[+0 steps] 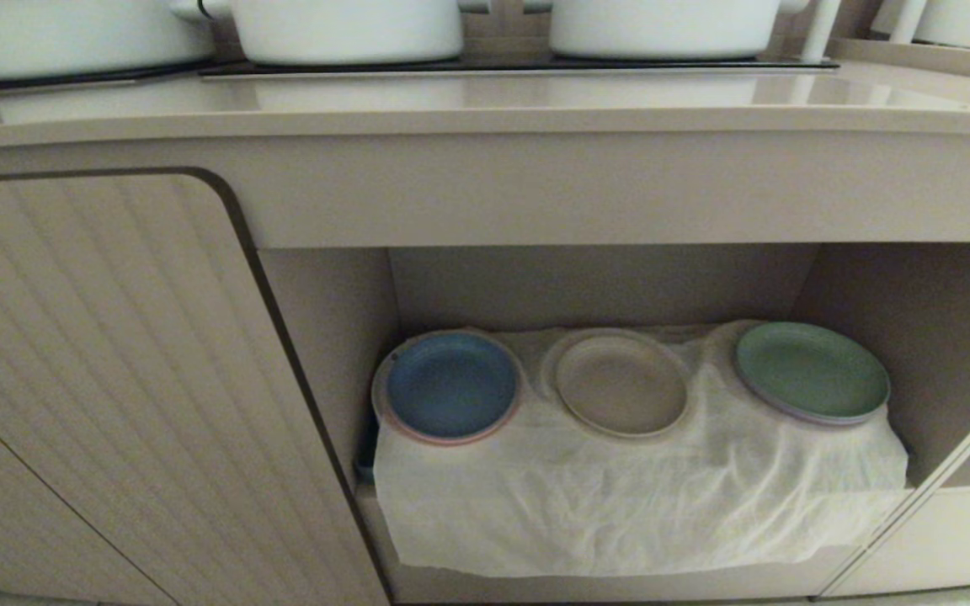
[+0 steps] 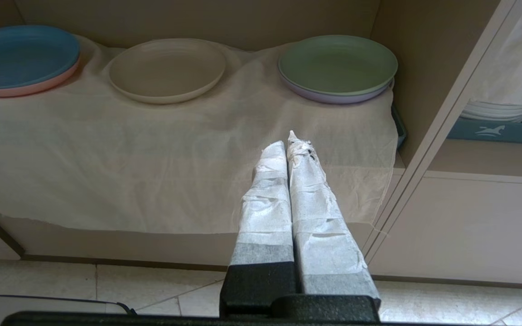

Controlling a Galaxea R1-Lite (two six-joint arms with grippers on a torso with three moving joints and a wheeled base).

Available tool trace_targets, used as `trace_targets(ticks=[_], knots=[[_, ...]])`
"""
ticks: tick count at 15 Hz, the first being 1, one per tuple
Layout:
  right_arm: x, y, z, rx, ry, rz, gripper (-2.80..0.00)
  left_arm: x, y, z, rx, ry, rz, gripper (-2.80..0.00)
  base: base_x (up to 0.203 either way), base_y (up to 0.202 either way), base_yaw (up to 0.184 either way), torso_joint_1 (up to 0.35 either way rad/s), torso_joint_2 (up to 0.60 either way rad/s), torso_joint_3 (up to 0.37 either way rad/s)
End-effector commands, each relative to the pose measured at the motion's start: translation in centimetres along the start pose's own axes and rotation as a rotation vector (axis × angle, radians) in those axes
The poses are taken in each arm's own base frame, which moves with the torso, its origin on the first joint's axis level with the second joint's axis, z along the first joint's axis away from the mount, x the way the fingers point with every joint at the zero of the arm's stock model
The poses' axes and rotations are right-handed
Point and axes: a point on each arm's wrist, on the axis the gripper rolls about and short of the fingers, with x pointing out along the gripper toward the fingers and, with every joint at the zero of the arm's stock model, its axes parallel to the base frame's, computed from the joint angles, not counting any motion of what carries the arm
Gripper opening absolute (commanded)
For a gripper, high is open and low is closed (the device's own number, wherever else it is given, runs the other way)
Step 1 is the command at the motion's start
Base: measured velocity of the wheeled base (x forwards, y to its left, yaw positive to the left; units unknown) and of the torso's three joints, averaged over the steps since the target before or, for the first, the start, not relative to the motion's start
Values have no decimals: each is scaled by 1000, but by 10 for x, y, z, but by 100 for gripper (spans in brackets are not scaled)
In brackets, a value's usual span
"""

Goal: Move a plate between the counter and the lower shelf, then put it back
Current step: Pick up the plate in the cupboard

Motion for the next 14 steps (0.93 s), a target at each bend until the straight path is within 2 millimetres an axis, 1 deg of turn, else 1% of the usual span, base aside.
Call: trace_targets(ticks=[1, 8, 12, 14], knots=[[0, 0, 0, -1, 0, 1, -280, 0, 0, 0, 0, -1, 0, -280, 0, 0, 0, 0, 0, 0], [0, 0, 0, 10, 0, 4, -280, 0, 0, 0, 0, -1, 0, -280, 0, 0, 0, 0, 0, 0], [0, 0, 0, 62, -2, -7, -280, 0, 0, 0, 0, -1, 0, -280, 0, 0, 0, 0, 0, 0], [0, -1, 1, 73, -8, -39, -280, 0, 0, 0, 0, -1, 0, -280, 0, 0, 0, 0, 0, 0]])
